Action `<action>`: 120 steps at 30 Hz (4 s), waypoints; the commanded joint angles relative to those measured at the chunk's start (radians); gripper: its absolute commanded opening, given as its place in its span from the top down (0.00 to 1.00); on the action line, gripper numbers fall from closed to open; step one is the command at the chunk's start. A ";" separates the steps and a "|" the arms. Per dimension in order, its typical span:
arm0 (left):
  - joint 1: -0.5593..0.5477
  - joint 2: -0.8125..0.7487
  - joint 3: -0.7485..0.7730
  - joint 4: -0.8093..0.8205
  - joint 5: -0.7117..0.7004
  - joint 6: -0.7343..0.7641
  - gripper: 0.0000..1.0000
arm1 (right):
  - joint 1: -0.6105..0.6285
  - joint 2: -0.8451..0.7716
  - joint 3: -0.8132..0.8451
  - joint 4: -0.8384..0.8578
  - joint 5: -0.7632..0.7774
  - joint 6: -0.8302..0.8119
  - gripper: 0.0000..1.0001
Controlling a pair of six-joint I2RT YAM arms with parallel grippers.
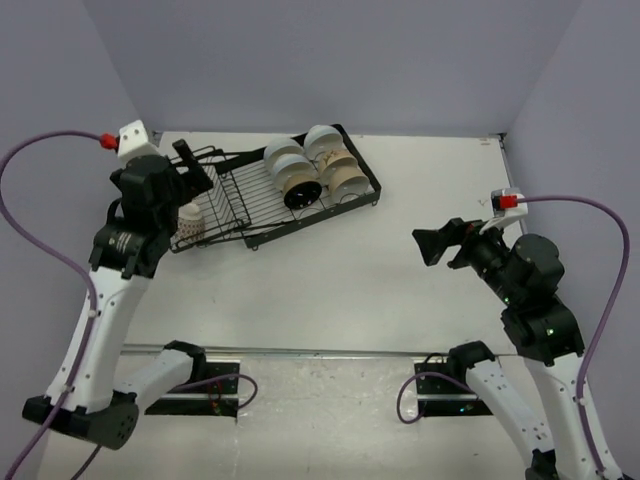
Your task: Unload the bowls from the dish rack
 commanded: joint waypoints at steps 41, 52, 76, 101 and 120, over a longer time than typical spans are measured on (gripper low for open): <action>0.933 0.630 -0.246 0.780 1.114 -0.290 0.00 | 0.012 -0.120 -0.033 0.091 -0.253 -0.015 0.01; 0.896 0.680 -0.263 0.879 1.170 -0.324 0.04 | 0.012 -0.113 -0.033 0.090 -0.236 -0.018 0.01; 0.896 0.709 -0.328 1.114 1.327 -0.489 0.16 | 0.012 -0.088 -0.029 0.093 -0.238 -0.020 0.01; 0.890 0.812 -0.396 1.344 1.409 -0.635 0.22 | 0.011 -0.074 -0.032 0.096 -0.232 -0.020 0.01; 0.812 0.886 -0.341 1.451 1.449 -0.744 0.25 | 0.011 -0.071 -0.033 0.096 -0.226 -0.021 0.01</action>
